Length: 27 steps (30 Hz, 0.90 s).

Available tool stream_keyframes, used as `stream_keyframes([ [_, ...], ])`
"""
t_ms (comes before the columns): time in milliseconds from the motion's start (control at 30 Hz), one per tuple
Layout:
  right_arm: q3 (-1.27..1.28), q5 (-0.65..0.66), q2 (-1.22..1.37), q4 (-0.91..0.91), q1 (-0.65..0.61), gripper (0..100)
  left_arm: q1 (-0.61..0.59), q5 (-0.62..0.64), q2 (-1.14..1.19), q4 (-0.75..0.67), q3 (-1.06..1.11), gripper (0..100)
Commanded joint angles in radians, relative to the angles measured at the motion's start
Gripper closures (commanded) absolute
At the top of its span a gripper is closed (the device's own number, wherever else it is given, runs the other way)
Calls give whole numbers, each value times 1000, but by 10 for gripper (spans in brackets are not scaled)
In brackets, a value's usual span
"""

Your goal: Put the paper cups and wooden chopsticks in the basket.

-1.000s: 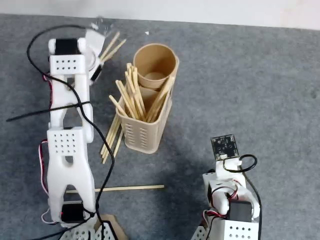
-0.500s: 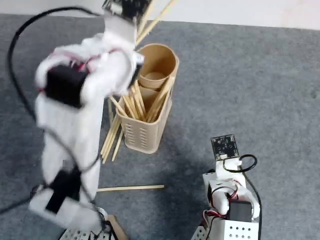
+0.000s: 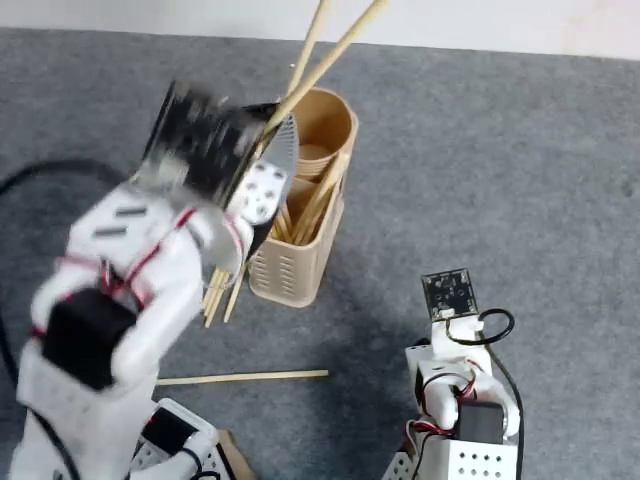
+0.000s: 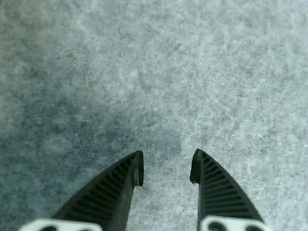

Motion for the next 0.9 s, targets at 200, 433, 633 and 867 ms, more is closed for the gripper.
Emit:
stream_keyframes([
  [200,117,9,-12,5,12,829,64,-8,111,-261,108,997],
  [433,117,9,-12,5,12,829,71,-8,168,-259,166,996],
  [633,117,9,-12,5,12,829,62,-9,30,-258,266,985],
  [867,117,9,-12,5,12,829,-21,-9,-65,-244,394,870],
])
